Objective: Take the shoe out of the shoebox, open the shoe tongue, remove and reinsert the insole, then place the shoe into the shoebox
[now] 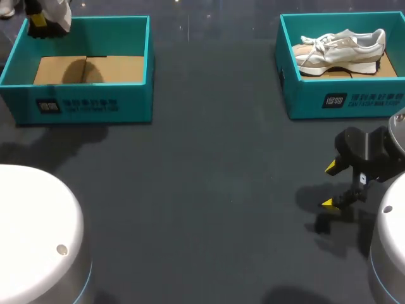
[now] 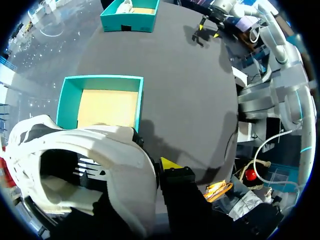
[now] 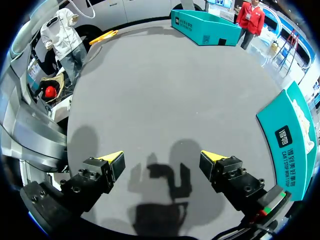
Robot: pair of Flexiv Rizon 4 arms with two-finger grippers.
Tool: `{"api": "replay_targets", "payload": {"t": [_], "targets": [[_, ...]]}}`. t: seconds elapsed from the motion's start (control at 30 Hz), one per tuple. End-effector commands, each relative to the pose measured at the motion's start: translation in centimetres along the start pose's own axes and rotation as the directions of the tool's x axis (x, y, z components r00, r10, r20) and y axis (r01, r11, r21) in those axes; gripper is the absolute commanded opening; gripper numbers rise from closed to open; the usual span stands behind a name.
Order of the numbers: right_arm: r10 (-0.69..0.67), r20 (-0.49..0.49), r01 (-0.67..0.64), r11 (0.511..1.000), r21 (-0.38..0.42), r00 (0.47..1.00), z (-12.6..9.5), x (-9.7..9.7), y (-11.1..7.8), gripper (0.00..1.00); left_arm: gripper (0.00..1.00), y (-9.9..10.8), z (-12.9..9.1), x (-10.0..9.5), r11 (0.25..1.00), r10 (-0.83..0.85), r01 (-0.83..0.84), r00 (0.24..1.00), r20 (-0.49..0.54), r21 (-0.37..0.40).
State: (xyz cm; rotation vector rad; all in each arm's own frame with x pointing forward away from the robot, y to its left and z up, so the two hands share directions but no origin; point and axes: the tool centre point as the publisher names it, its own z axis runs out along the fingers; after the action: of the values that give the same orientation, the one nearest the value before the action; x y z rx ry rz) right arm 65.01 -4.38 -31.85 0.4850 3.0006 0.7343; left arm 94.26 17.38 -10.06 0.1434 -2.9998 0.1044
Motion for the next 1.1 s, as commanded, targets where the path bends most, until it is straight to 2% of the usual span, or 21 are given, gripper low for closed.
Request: {"api": "replay_targets", "payload": {"t": [0.03, 0.23, 0.33, 0.47, 0.57, 0.67, 0.7, 0.73, 0.8, 1.1], "targets": [[0.000, 0.003, 0.000, 1.000, 0.002, 1.000, -0.1, 0.2, 0.0, 1.00, 0.00, 1.9, 0.0, -1.0, 0.999, 0.037, -0.037, 0.999, -0.019, 0.003], [0.000, 0.003, 0.000, 1.000, 0.002, 1.000, -0.1, 0.2, 0.0, 1.00, 0.00, 3.9, 0.8, -2.8, 0.996, 0.090, -0.090, 0.995, -0.043, 0.010], [0.000, 0.003, 0.000, 1.000, 0.002, 1.000, -0.1, 0.2, 0.0, 1.00, 0.00, 4.4, 0.9, -4.1, 0.994, 0.109, -0.108, 0.993, -0.044, 0.020], [0.000, 0.003, 0.000, 1.000, 0.002, 1.000, -0.1, 0.2, 0.0, 1.00, 0.00, 4.8, 0.7, -5.6, 0.992, 0.122, -0.123, 0.992, -0.027, -0.004], [0.000, 0.003, 0.000, 1.000, 0.002, 1.000, -0.1, 0.2, 0.0, 1.00, 0.00, 5.3, 0.7, -6.4, 0.982, 0.188, -0.189, 0.982, -0.034, -0.012], [0.000, 0.003, 0.000, 1.000, 0.002, 1.000, -0.1, 0.2, 0.0, 1.00, 0.00, 5.8, 1.0, -6.9, 0.951, 0.305, -0.305, 0.952, -0.013, -0.057], [0.000, 0.003, 0.000, 1.000, 0.002, 1.000, -0.1, 0.2, 0.0, 1.00, 0.00, 6.0, 1.3, -7.0, 0.919, 0.386, -0.385, 0.923, -0.004, -0.080], [0.000, 0.003, 0.000, 1.000, 0.002, 1.000, -0.1, 0.2, 0.0, 1.00, 0.00, 6.4, 1.4, -7.0, 0.873, 0.480, -0.479, 0.877, -0.011, -0.095], [0.000, 0.003, 0.000, 1.000, 0.002, 1.000, -0.1, 0.2, 0.0, 1.00, 0.00, 7.5, 2.0, -7.0, 0.745, 0.653, -0.644, 0.757, -0.006, -0.173], [0.000, 0.003, 0.000, 1.000, 0.002, 1.000, -0.1, 0.2, 0.0, 1.00, 0.00, 7.5, 2.0, -7.0, 0.745, 0.653, -0.644, 0.757, -0.006, -0.173]]}}
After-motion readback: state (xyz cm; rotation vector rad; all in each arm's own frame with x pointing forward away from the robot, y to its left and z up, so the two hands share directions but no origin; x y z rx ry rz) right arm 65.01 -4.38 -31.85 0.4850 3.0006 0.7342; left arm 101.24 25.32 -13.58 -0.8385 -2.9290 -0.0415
